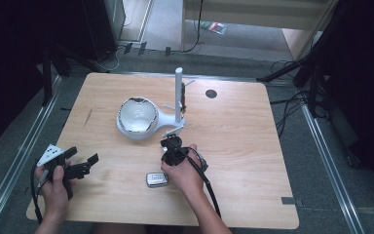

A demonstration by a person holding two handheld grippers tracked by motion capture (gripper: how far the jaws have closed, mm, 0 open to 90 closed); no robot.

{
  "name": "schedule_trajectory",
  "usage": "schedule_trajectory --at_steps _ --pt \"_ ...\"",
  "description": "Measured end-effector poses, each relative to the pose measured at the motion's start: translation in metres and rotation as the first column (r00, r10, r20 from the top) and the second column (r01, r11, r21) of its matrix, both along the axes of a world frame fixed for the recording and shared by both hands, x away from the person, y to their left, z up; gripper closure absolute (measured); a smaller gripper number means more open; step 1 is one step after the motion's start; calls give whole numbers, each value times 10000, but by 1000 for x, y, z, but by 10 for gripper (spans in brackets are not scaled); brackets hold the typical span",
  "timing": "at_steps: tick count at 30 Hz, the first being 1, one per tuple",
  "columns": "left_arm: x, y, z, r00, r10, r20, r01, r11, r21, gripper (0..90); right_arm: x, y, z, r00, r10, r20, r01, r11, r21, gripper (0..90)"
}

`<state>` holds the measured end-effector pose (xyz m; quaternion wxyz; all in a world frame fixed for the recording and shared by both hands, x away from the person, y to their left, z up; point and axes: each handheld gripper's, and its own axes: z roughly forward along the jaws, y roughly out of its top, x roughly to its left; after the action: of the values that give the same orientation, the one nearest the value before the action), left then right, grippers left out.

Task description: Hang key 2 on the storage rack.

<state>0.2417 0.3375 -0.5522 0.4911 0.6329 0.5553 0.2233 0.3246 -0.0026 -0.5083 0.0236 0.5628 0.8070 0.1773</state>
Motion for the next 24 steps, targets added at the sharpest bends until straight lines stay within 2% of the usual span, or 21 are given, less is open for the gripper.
schedule_trajectory --at_steps 3,7,9,14,18,20,24 --pt "0 0 0 10000 -25 -6 25 10000 23 12 -2 -8 5 9987 -24 499 -7 9980 632 761" --pt "0 0 0 10000 -24 -1 24 10000 27 12 -3 -16 12 9950 -208 977 97 9936 1127 761" --pt "0 0 0 10000 -13 -5 13 10000 45 12 -5 -19 15 9916 -151 1282 -31 9900 1408 761" --pt "0 0 0 10000 -29 -25 29 10000 52 12 -8 -24 22 9796 -181 2002 -167 9851 1709 761" --pt "0 0 0 10000 -17 -17 17 10000 53 12 -10 -29 29 9661 -295 2564 -235 9792 2013 762" --pt "0 0 0 10000 -20 -14 20 10000 51 12 -11 -33 34 9571 -271 2887 -443 9703 2379 762" --pt "0 0 0 10000 -28 4 28 10000 27 12 -15 -36 43 9329 -212 3595 -852 9570 2774 762"
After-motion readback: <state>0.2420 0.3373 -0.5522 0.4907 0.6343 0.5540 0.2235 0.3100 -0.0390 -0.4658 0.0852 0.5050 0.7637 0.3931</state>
